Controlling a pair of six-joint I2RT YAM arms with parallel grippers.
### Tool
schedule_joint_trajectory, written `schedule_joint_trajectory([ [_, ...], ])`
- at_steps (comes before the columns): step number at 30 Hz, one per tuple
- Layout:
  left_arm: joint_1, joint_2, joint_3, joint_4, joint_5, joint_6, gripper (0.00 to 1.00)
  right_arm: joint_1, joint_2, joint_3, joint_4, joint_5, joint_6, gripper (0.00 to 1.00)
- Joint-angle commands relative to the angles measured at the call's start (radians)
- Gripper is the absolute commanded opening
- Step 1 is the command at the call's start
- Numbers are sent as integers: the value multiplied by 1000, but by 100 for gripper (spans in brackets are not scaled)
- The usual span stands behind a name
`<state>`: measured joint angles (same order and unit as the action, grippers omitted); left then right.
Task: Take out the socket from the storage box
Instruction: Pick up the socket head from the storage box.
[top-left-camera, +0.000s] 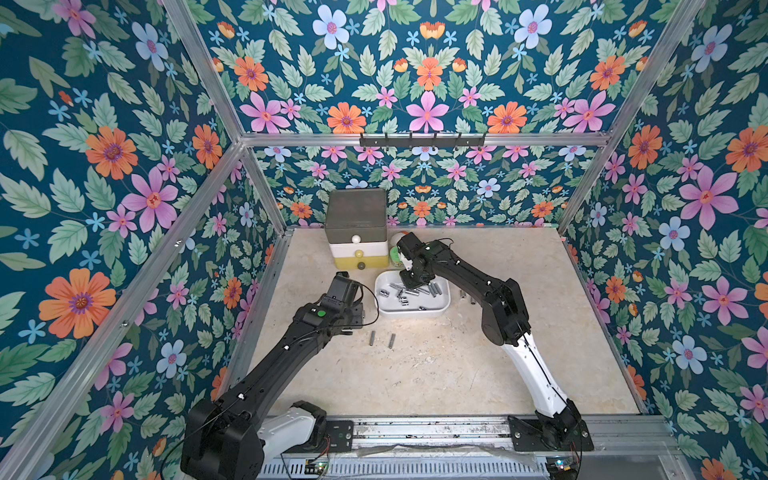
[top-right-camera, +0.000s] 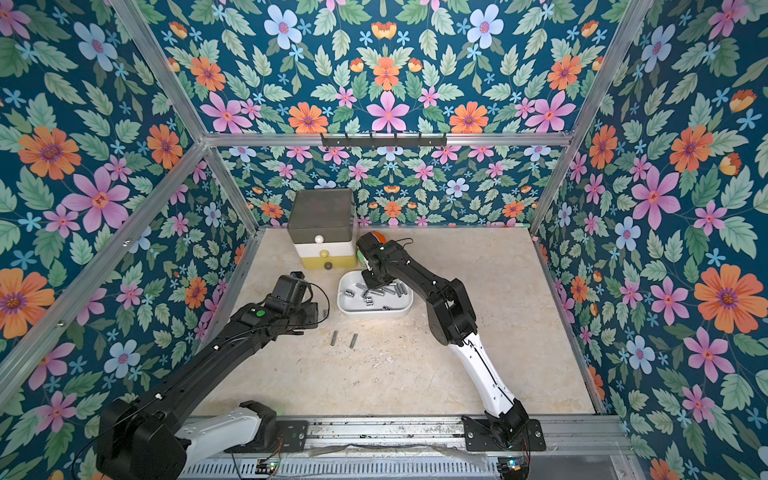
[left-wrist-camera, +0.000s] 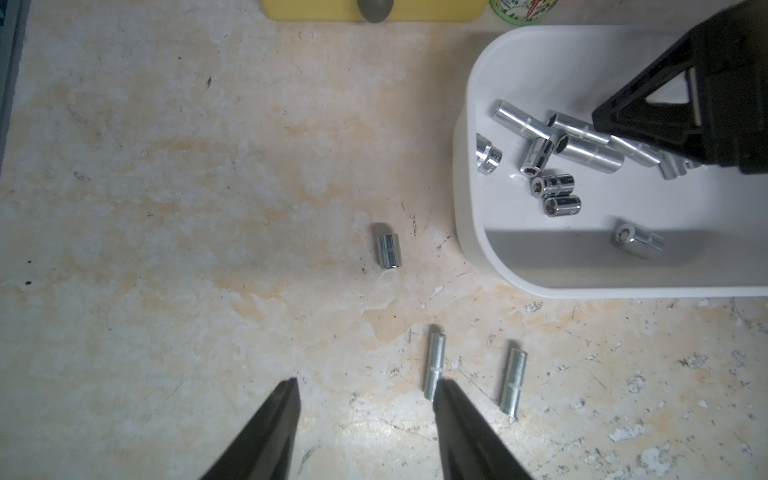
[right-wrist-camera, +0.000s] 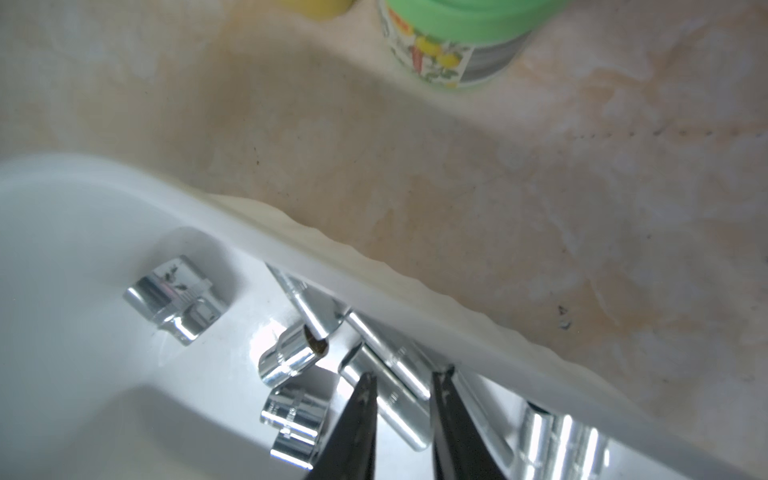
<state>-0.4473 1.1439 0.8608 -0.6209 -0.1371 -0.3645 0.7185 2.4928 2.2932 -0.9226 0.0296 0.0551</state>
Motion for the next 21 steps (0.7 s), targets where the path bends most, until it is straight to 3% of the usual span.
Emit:
schedule_joint_trajectory([
  [1, 0, 3, 6, 4, -10, 6, 59, 1, 10, 0, 2, 15, -15, 28],
  [13, -1, 10, 6, 1, -10, 6, 59, 7, 81, 18, -2, 43, -2, 26],
  [21, -1, 14, 7, 1, -12, 6, 59, 12, 87, 59, -20, 32, 124, 12],
])
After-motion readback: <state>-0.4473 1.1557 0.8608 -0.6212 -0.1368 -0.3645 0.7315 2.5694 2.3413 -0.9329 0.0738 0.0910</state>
